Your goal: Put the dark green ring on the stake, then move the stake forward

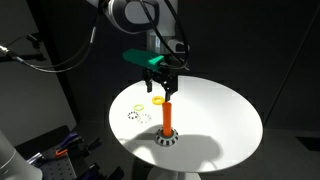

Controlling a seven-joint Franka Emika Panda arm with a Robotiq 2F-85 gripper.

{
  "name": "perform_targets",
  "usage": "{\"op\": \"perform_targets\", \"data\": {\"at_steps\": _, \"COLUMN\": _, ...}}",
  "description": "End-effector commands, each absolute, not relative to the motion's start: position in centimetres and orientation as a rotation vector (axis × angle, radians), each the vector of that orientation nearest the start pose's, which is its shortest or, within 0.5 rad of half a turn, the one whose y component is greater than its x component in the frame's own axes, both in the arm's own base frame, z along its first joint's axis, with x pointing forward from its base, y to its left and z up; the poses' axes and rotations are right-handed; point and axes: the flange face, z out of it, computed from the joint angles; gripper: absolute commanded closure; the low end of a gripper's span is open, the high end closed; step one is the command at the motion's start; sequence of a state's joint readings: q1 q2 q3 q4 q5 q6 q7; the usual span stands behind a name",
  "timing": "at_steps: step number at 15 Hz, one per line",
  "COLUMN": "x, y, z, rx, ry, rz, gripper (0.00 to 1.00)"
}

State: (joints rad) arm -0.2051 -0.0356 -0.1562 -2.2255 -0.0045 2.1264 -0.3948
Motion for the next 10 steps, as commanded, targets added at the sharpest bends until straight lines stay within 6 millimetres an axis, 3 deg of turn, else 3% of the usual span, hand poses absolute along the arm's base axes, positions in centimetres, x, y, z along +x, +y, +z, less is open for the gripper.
{"op": "perform_targets", "data": {"at_steps": 1, "x": 46.5, "y": -16.8, "z": 41.0, "rx": -3.080, "ry": -0.110, "rz": 0.135, "gripper": 0.00}}
{"op": "perform_targets", "data": {"at_steps": 10, "x": 44.6, "y": -8.7, "z": 43.7, "rx": -3.074, "ry": -0.201, "rz": 0.134, "gripper": 0.00}}
